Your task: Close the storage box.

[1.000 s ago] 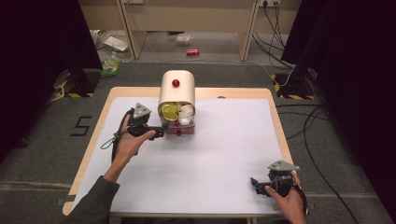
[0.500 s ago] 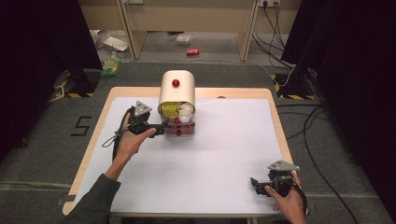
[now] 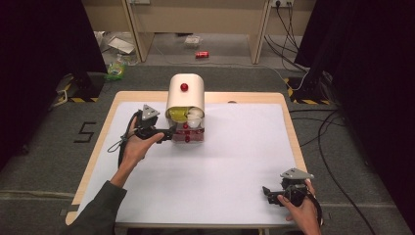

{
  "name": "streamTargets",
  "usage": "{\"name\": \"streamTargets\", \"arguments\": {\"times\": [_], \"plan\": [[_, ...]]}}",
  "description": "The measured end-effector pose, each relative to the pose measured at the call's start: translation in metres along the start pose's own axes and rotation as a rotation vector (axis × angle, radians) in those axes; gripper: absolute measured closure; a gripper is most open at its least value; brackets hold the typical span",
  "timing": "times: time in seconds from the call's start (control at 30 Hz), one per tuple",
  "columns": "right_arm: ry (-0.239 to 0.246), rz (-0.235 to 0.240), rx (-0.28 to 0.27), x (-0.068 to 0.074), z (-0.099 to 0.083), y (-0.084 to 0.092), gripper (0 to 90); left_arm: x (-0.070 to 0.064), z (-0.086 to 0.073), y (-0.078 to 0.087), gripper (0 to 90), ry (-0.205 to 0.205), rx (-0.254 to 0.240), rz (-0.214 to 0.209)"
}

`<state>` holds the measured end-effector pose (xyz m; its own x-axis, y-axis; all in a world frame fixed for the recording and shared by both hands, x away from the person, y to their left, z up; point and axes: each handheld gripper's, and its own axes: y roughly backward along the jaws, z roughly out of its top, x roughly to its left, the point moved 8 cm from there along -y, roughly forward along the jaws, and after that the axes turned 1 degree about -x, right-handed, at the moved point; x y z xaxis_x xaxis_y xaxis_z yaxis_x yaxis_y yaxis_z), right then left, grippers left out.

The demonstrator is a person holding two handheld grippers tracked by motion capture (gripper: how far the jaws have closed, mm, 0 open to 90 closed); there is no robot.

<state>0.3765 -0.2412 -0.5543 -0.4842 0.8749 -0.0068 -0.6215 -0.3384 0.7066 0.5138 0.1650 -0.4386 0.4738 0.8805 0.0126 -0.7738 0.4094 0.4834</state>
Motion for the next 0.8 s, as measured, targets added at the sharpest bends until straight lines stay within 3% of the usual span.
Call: {"name": "streamTargets", "arguments": {"times": [0.23, 0.33, 0.8], "plan": [[0.0, 0.0, 0.0, 0.0, 0.0, 0.0, 0.3, -0.003, -0.001, 0.003, 16.0, -0.013, 0.004, -0.001], [0.0, 0.001, 0.0, 0.0, 0.0, 0.0, 0.3, -0.004, -0.003, 0.007, 16.0, 0.01, 0.002, -0.031], [0.0, 0.001, 0.002, 0.0, 0.0, 0.0, 0.3, -0.005, -0.008, 0.015, 15.7, 0.047, -0.001, -0.079]]}}
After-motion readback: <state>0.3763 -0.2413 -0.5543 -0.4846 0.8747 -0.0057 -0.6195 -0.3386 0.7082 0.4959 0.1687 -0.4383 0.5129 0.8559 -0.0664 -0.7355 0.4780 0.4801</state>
